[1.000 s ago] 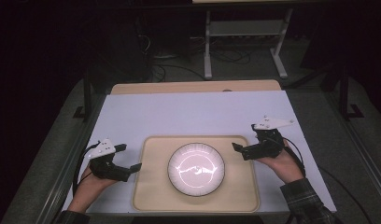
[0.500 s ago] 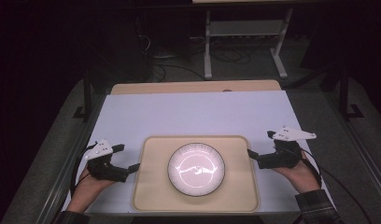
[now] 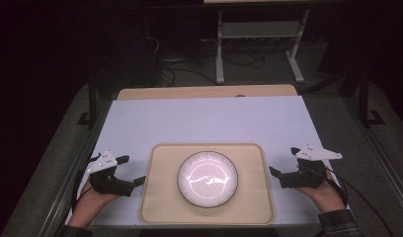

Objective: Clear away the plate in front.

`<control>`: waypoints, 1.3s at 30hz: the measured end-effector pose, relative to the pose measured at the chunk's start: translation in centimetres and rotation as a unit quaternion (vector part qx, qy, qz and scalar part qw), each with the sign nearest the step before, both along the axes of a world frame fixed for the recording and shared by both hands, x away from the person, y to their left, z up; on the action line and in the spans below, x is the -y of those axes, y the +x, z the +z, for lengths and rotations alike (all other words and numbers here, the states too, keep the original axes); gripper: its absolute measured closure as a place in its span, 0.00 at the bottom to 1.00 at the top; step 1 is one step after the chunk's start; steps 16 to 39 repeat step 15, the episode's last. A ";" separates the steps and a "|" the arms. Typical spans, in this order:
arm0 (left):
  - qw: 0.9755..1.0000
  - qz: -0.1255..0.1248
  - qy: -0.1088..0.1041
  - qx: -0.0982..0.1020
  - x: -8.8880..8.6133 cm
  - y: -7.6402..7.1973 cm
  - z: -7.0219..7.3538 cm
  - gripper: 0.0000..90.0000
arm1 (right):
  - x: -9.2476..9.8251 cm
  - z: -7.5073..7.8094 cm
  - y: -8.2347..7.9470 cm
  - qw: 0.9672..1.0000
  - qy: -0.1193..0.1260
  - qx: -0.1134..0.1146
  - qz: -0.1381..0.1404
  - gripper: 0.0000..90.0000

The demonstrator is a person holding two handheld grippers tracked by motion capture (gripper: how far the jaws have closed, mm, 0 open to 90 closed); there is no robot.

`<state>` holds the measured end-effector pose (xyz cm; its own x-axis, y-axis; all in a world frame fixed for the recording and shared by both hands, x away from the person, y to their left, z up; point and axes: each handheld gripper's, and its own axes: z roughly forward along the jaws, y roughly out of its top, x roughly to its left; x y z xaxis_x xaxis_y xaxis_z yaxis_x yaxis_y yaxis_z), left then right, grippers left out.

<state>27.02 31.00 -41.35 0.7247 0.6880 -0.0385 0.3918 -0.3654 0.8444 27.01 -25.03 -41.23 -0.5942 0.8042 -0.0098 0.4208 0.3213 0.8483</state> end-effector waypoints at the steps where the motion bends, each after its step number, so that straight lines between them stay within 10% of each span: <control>1: 1.000 0.001 -0.001 0.001 -0.1 0.0 0.0 0.02 | 0.1 -0.1 -0.1 1.000 0.000 0.000 -0.001 0.00; 39: 1.000 0.009 -0.003 -0.001 -0.5 -0.1 -0.2 0.02 | 1.1 -1.3 -0.9 1.000 0.000 -0.003 -0.017 0.00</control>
